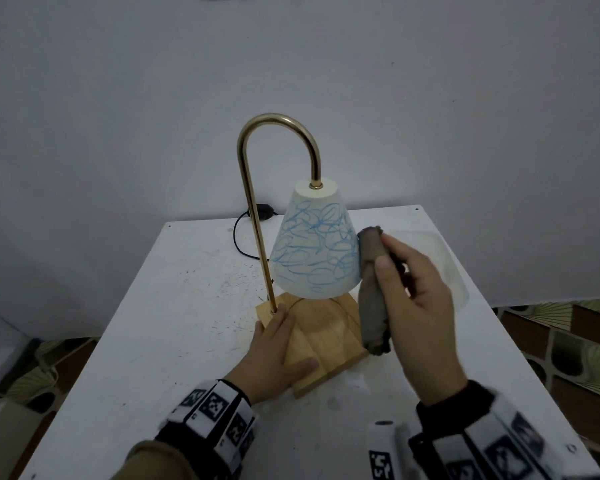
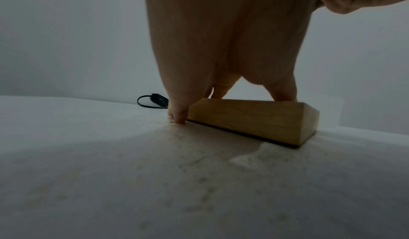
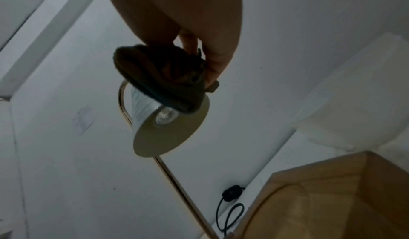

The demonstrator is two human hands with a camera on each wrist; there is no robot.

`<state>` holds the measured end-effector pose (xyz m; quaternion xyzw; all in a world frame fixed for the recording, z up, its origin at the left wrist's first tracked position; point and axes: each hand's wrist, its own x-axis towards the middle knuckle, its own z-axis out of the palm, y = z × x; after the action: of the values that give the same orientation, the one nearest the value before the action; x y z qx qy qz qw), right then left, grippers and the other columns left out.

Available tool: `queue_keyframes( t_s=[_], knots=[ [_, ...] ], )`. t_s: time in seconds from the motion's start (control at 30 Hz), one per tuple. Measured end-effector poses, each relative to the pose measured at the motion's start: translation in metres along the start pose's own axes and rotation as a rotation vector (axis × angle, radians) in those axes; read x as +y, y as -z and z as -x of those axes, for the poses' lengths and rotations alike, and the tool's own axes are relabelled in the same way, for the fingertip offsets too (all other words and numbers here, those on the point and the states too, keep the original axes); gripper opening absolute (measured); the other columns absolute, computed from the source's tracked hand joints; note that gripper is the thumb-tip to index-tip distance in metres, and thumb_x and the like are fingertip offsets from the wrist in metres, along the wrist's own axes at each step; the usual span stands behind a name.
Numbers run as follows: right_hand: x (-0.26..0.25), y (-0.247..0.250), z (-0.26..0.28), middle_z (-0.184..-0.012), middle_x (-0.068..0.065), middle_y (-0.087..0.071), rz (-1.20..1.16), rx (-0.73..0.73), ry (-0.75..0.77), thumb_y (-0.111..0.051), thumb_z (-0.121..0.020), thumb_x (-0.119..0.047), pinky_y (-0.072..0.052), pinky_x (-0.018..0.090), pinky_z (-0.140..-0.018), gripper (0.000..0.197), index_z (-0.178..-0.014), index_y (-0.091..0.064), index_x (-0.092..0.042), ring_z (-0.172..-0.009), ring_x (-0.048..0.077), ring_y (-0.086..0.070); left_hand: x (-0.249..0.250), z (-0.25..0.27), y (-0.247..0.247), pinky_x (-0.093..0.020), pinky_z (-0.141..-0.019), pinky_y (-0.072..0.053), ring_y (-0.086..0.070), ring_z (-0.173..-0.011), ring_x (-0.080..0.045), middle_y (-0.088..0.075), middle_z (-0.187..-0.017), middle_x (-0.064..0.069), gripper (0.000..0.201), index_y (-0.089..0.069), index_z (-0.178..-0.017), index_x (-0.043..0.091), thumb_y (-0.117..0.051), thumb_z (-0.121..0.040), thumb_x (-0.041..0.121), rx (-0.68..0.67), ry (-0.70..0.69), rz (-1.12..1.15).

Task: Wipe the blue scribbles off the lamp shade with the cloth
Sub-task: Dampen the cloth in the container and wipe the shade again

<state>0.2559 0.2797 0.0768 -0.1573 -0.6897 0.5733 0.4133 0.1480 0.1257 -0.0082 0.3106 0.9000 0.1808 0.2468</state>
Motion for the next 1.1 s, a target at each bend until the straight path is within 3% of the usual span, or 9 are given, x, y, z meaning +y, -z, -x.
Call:
queue_keyframes(
  t_s=[0.07, 0.13, 0.2, 0.27, 0.43, 0.53, 0.73, 0.93, 1.1],
  knots=[
    [0.004, -0.005, 0.006, -0.114, -0.008, -0.059, 0.007, 0.037, -0.036, -0.060, -0.090, -0.027, -0.044, 0.013, -0.085, 0.027, -0.118, -0.058, -0.030, -0.103, 0.005, -0.055, -0.003, -0.002, -0.002, -0.044, -0.119, 0.002, 0.016, -0.144, -0.029, 0.023, -0.155, 0.005, 0.106, 0.009, -0.150, 0.020, -0.050, -0.077, 0.069, -0.020, 0.011, 0.004],
    [0.004, -0.008, 0.003, -0.111, -0.010, -0.059, 0.017, 0.056, -0.062, -0.061, -0.088, -0.024, -0.043, 0.010, -0.081, 0.029, -0.117, -0.059, -0.030, -0.100, 0.005, -0.055, -0.005, -0.001, -0.002, -0.044, -0.119, 0.001, 0.019, -0.143, -0.030, 0.025, -0.154, 0.007, 0.114, 0.010, -0.150, 0.021, -0.048, -0.068, 0.076, -0.034, 0.007, 0.008],
    [0.000, -0.010, -0.003, -0.107, -0.008, -0.060, 0.017, 0.063, -0.058, -0.061, -0.088, -0.021, -0.044, 0.013, -0.081, 0.027, -0.114, -0.061, -0.029, -0.097, 0.006, -0.056, -0.003, 0.002, -0.001, -0.043, -0.119, 0.000, 0.020, -0.142, -0.031, 0.025, -0.154, 0.008, 0.109, 0.011, -0.149, 0.021, -0.053, -0.074, 0.068, -0.030, 0.011, 0.032],
    [-0.008, -0.013, -0.008, -0.102, -0.007, -0.060, -0.002, 0.071, -0.019, -0.061, -0.089, -0.017, -0.043, 0.009, -0.079, 0.025, -0.112, -0.063, -0.026, -0.092, -0.001, -0.056, 0.001, 0.004, -0.002, -0.044, -0.118, -0.001, 0.021, -0.142, -0.033, 0.027, -0.153, 0.008, 0.104, 0.012, -0.149, 0.021, -0.056, -0.081, 0.060, -0.026, 0.021, 0.051],
    [-0.017, -0.019, 0.008, -0.097, -0.006, -0.059, 0.010, 0.095, 0.125, -0.063, -0.087, -0.009, -0.039, 0.001, -0.076, 0.026, -0.112, -0.065, -0.014, -0.090, -0.013, -0.054, 0.004, 0.004, -0.002, -0.044, -0.118, -0.002, 0.021, -0.141, -0.034, 0.031, -0.150, 0.010, 0.104, 0.015, -0.148, 0.020, -0.055, -0.081, 0.059, -0.049, 0.023, 0.060],
    [-0.007, -0.015, 0.020, -0.096, -0.005, -0.060, 0.054, 0.127, 0.144, -0.063, -0.087, -0.009, -0.039, 0.002, -0.075, 0.024, -0.111, -0.066, -0.011, -0.088, -0.010, -0.055, 0.003, 0.006, -0.001, -0.042, -0.118, -0.002, 0.021, -0.142, -0.031, 0.029, -0.151, 0.010, 0.105, 0.016, -0.147, 0.021, -0.056, -0.081, 0.060, -0.051, 0.013, 0.054],
    [-0.006, -0.013, 0.005, -0.096, -0.013, -0.061, 0.011, 0.126, 0.030, -0.062, -0.088, -0.015, -0.043, 0.010, -0.078, 0.020, -0.103, -0.063, -0.028, -0.092, 0.002, -0.058, 0.003, 0.008, -0.003, -0.041, -0.119, -0.006, 0.015, -0.144, -0.028, 0.025, -0.153, 0.012, 0.106, 0.013, -0.149, 0.022, -0.057, -0.079, 0.060, -0.030, 0.008, 0.085],
    [-0.015, -0.024, 0.032, -0.090, 0.003, -0.061, 0.104, 0.136, 0.267, -0.062, -0.085, -0.009, -0.039, 0.003, -0.076, 0.021, -0.105, -0.068, -0.006, -0.087, -0.006, -0.056, -0.002, 0.004, -0.006, -0.041, -0.119, -0.004, 0.014, -0.144, -0.027, 0.023, -0.154, 0.010, 0.106, 0.014, -0.148, 0.022, -0.058, -0.080, 0.057, -0.020, -0.015, 0.066],
    [0.001, -0.019, 0.028, -0.086, 0.000, -0.061, 0.113, 0.202, 0.128, -0.060, -0.086, -0.013, -0.039, 0.005, -0.075, 0.016, -0.099, -0.068, -0.012, -0.083, -0.003, -0.055, 0.003, 0.008, -0.002, -0.041, -0.118, -0.006, 0.016, -0.143, -0.031, 0.026, -0.154, 0.009, 0.103, 0.013, -0.148, 0.021, -0.057, -0.082, 0.056, -0.053, 0.007, 0.051]
  ],
)
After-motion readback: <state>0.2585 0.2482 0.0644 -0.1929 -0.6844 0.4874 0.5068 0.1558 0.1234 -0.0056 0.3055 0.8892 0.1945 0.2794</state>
